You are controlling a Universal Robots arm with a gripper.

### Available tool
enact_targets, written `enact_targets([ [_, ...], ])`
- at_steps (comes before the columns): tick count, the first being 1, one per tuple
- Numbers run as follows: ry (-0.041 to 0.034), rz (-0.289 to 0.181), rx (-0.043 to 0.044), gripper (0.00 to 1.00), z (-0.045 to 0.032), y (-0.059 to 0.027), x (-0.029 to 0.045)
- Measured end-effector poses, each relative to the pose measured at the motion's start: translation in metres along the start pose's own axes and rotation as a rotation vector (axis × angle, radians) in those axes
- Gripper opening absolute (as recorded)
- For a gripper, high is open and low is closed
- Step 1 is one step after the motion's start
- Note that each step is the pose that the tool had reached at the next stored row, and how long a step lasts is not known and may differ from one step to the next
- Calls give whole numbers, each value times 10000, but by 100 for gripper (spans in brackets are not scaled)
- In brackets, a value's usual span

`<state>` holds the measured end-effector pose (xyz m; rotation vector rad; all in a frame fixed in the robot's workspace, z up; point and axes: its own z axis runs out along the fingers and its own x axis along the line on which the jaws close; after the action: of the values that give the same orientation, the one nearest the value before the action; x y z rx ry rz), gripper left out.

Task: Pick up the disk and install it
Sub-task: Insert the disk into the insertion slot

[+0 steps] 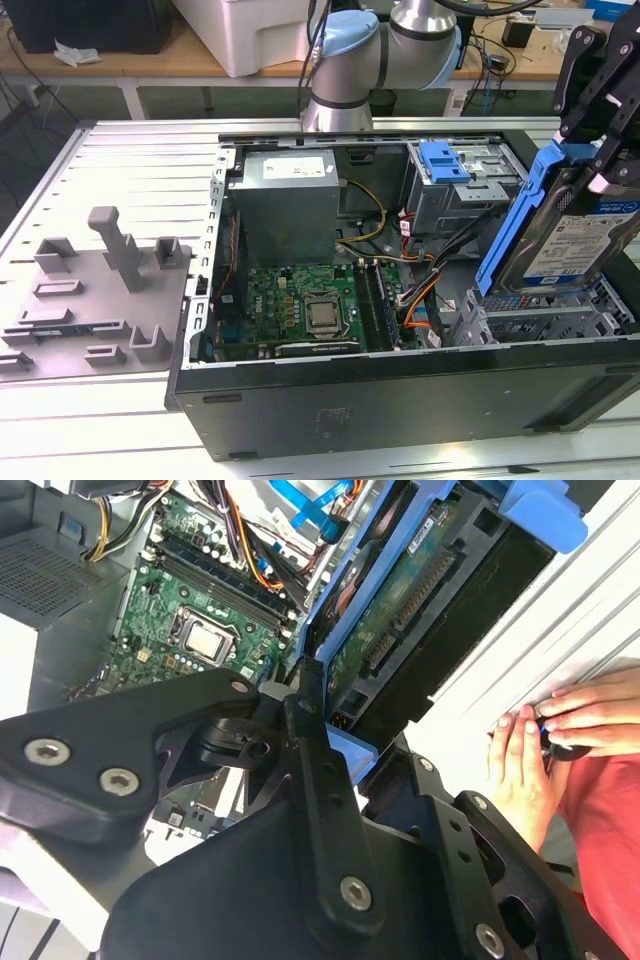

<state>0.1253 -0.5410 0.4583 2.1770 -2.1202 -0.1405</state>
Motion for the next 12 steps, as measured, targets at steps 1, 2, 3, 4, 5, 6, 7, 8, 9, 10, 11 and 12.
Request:
enact_targets([
  [1,0,1,1,37,0,0,0],
  [2,-1,0,2,37,1,0,0],
  [3,-1,0,4,37,1,0,0],
  [4,-1,0,8,37,1,0,0],
  [5,-1,0,12,37,1,0,0],
  [6,-1,0,19,37,1,0,0],
  [7,-1,1,25,37,1,0,0],
  [8,1,1,34,37,1,0,0],
  [9,0,1,37,37,1,0,0],
  [10,1,1,38,37,1,0,0],
  [11,-1,1,38,37,3,0,3],
  [12,-2,0,38,37,4,0,6],
])
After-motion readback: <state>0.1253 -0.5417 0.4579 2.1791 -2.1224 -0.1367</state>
